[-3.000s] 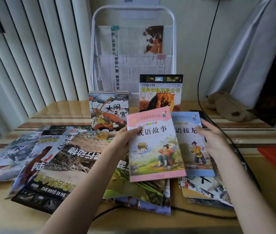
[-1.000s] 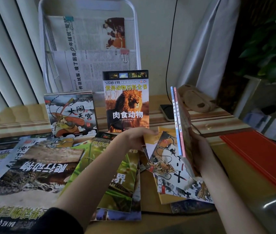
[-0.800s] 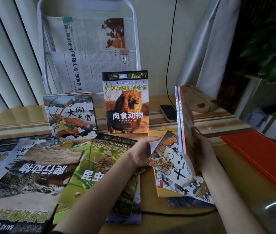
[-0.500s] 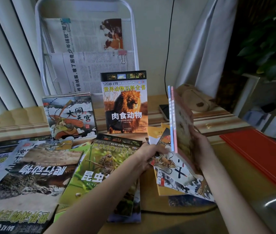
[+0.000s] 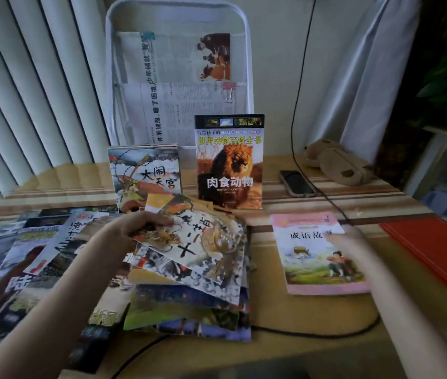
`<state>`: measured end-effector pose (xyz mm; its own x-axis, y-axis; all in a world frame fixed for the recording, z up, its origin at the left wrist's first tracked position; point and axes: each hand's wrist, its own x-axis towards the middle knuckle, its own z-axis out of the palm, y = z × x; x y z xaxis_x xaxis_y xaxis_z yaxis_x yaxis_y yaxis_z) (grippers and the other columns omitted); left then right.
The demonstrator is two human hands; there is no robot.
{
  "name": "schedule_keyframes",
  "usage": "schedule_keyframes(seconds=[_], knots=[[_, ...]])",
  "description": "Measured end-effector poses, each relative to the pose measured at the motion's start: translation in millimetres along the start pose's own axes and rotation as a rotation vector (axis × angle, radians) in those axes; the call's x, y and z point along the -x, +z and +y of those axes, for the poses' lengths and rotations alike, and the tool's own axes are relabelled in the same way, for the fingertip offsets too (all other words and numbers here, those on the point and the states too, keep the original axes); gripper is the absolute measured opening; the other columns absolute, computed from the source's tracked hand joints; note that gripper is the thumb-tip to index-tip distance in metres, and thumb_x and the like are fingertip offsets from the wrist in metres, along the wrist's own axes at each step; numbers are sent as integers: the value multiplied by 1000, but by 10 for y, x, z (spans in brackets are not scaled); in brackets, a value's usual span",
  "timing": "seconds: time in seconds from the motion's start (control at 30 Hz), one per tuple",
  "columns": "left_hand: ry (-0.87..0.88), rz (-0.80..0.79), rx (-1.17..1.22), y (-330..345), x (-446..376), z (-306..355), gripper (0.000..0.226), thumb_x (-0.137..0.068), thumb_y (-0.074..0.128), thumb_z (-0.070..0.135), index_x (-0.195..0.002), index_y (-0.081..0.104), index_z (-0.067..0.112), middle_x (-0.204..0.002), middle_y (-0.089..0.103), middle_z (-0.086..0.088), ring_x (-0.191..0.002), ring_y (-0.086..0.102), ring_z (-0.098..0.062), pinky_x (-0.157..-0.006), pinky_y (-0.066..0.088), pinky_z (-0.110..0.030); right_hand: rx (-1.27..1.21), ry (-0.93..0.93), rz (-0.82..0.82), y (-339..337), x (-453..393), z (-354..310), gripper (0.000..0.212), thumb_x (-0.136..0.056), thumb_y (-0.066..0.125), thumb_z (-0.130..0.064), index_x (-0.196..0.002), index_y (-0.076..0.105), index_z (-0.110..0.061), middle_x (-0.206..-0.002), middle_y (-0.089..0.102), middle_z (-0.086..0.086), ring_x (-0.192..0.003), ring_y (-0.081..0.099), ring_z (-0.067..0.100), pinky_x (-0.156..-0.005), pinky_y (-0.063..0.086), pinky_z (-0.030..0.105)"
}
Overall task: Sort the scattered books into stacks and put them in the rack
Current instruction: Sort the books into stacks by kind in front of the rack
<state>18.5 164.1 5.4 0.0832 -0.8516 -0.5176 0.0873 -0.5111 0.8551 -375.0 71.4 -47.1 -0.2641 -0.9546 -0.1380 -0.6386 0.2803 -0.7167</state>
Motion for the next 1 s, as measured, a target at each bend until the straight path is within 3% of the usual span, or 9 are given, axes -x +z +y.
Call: schedule_keyframes(seconds=[0.07, 0.2, 0.27, 0.37, 0.53, 0.67, 0.77, 0.87, 1.0], knots=[[15, 26, -19, -15, -47, -188, 19, -68, 72, 11, -79, 62, -1, -54, 64, -10, -38, 59, -18, -40, 49, -20, 199, -97, 97, 90, -18, 14, 42, -87, 61, -25, -124, 53, -7, -108, 63, 21, -97, 60, 35, -82, 51, 40], [30, 60, -4, 29, -51, -286, 18, -79, 70, 15, -82, 61, 0, -57, 66, -9, -42, 61, -19, -45, 52, -22, 496, -366, 273, 276, 251, -232, 52, -87, 61, -26, -134, 43, -15, -139, 39, 15, -128, 37, 34, -103, 37, 44], [29, 79, 63, 35, -57, -304, 26, -79, 70, 24, -87, 60, 1, -59, 67, -9, -43, 62, -19, -45, 53, -24, 243, -553, 66, 454, 613, -566, 59, -90, 57, -36, -142, 36, -16, -148, 35, 7, -134, 34, 26, -106, 33, 41], [41, 143, 102, -2, -90, -362, 37, -88, 60, 42, -84, 62, 5, -60, 67, -8, -49, 63, -19, -58, 54, -26, 98, -647, -493, 773, 1100, -1038, 93, -77, 51, -71, -150, 10, -32, -156, 18, -8, -139, 28, 23, -110, 28, 45], [77, 188, 102, -75, -127, -473, 50, -88, 54, 53, -97, 62, 5, -82, 68, -11, -77, 62, -24, -82, 48, -36, 605, -661, -526, 1040, 1013, -1237, 122, -57, 49, -88, -148, -12, -34, -158, -8, -9, -146, -4, 24, -114, 9, 53], [198, 251, -12, -82, -146, -477, 58, -82, 59, 59, -108, 63, 7, -107, 67, -13, -97, 63, -28, -95, 47, -39, 671, -562, -542, 952, 848, -1284, 130, -52, 62, -83, -149, -10, -34, -159, -6, 1, -144, -8, 30, -113, 10, 55], [354, 452, -189, -70, -152, -419, 48, -81, 61, 53, -92, 62, 6, -91, 68, -14, -79, 63, -22, -73, 49, -35, 716, -526, -538, 889, 809, -1292, 129, -50, 66, -80, -150, 2, -30, -156, 4, 10, -142, -3, 34, -112, 16, 52], [530, 697, -529, -48, 27, -363, 50, -86, 63, 40, -123, 59, 8, -119, 64, -9, -103, 61, -20, -88, 48, -35, 694, -525, -514, 868, 797, -1267, 125, -51, 70, -76, -149, 10, -27, -150, 13, 8, -140, 4, 33, -111, 21, 48], [621, 540, -921, -116, 283, -383, 46, -88, 62, 38, -127, 58, 15, -133, 57, 0, -123, 51, -17, -99, 39, -30, 738, -566, -534, 857, 829, -1312, 121, -52, 71, -75, -146, 19, -19, -147, 16, 2, -138, 9, 27, -111, 22, 46]])
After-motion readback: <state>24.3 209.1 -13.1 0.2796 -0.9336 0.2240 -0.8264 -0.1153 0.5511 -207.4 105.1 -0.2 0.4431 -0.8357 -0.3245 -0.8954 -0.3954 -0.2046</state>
